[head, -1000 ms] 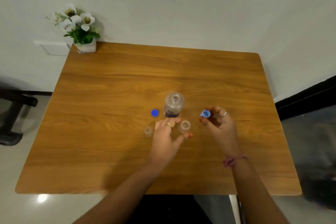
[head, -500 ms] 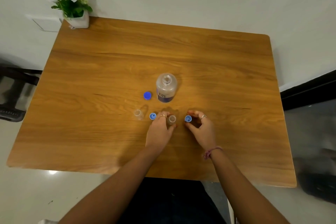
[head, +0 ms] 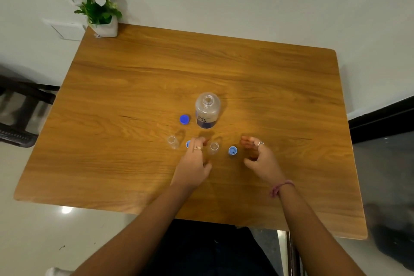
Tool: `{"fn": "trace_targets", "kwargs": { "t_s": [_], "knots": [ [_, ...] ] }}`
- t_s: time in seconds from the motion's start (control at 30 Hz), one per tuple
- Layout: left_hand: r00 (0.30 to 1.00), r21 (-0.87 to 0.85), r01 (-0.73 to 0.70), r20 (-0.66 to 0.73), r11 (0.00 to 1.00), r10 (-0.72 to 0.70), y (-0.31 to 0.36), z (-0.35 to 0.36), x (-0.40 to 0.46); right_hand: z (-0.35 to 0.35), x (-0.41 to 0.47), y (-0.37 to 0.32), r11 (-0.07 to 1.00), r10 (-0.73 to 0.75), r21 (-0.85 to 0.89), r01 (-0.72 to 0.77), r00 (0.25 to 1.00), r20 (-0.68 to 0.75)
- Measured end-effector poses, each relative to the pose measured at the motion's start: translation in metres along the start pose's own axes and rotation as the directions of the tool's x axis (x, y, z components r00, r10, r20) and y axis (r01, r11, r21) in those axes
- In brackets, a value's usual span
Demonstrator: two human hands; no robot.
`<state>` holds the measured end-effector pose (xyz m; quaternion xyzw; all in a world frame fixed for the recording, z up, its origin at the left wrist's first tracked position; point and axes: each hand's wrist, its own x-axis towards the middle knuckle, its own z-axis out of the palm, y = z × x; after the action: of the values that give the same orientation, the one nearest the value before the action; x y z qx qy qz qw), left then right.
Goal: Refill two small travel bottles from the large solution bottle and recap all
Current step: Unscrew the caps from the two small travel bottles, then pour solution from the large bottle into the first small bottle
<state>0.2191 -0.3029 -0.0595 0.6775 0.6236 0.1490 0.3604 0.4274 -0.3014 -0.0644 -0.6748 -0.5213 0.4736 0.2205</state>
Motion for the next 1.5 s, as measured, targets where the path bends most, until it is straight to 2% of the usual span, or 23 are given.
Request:
{"fn": "trace_targets", "kwargs": {
  "t_s": [0.07,0.13,0.17,0.23,0.3,0.4,0.47,0.63,0.8,0.93,1.07,1.27,1.37,1.5],
  "knots": [
    [0.993,-0.012,-0.118,-0.034,0.993,0.117,-0.007,-0.013,-0.017,-0.014,0.002,-0.01,0.998,-0.05,0.046,0.052,0.998,-0.025],
    [0.954,0.0,-0.262,-0.15,0.965,0.259,-0.019,-0.028,-0.031,-0.022,0.008,-0.025,0.99,-0.099,0.093,0.105,0.993,-0.069],
    [0.931,0.004,-0.292,-0.229,0.956,0.285,-0.027,-0.035,-0.036,-0.023,0.013,-0.035,0.984,-0.123,0.117,0.133,0.989,-0.087],
    [0.9,-0.049,-0.243,-0.383,0.969,0.207,-0.042,-0.046,-0.037,-0.018,0.024,-0.053,0.976,-0.156,0.141,0.167,0.984,-0.091],
    [0.892,-0.104,-0.142,-0.444,0.984,0.082,-0.055,-0.052,-0.03,-0.008,0.036,-0.069,0.975,-0.184,0.115,0.189,0.982,-0.052],
    [0.94,-0.189,0.029,-0.329,0.982,-0.091,-0.068,-0.051,-0.016,0.011,0.052,-0.082,0.976,-0.21,0.063,0.208,0.978,0.019],
    [0.962,-0.251,0.091,-0.23,0.964,-0.15,-0.072,-0.048,-0.007,0.023,0.06,-0.085,0.979,-0.198,0.065,0.196,0.98,0.026],
    [0.978,-0.275,0.146,-0.105,0.95,-0.18,-0.07,-0.05,0.012,0.04,0.064,-0.092,0.975,-0.167,0.133,0.176,0.983,-0.073],
    [0.976,-0.306,0.147,-0.107,0.941,-0.187,-0.073,-0.057,0.018,0.049,0.06,-0.097,0.964,-0.109,0.221,0.145,0.98,-0.168],
    [0.963,-0.387,-0.037,-0.259,0.921,-0.07,-0.05,-0.098,0.031,0.044,0.054,-0.114,0.958,-0.061,0.26,0.124,0.97,-0.237],
    [0.938,-0.458,-0.237,-0.339,0.857,0.078,-0.008,-0.166,0.051,0.023,0.05,-0.161,0.952,-0.129,0.226,0.204,0.942,-0.308],
    [0.911,-0.525,-0.327,-0.397,0.786,0.113,0.049,-0.238,0.07,-0.01,0.039,-0.248,0.925,-0.342,0.02,0.379,0.855,-0.39],
    [0.893,-0.56,-0.372,-0.433,0.74,0.122,0.067,-0.264,0.071,-0.021,0.032,-0.29,0.877,-0.465,-0.099,0.471,0.778,-0.422],
    [0.86,-0.564,-0.423,-0.497,0.709,0.119,0.087,-0.298,0.065,-0.036,0.023,-0.339,0.826,-0.561,-0.227,0.516,0.712,-0.422]
  ]
}}
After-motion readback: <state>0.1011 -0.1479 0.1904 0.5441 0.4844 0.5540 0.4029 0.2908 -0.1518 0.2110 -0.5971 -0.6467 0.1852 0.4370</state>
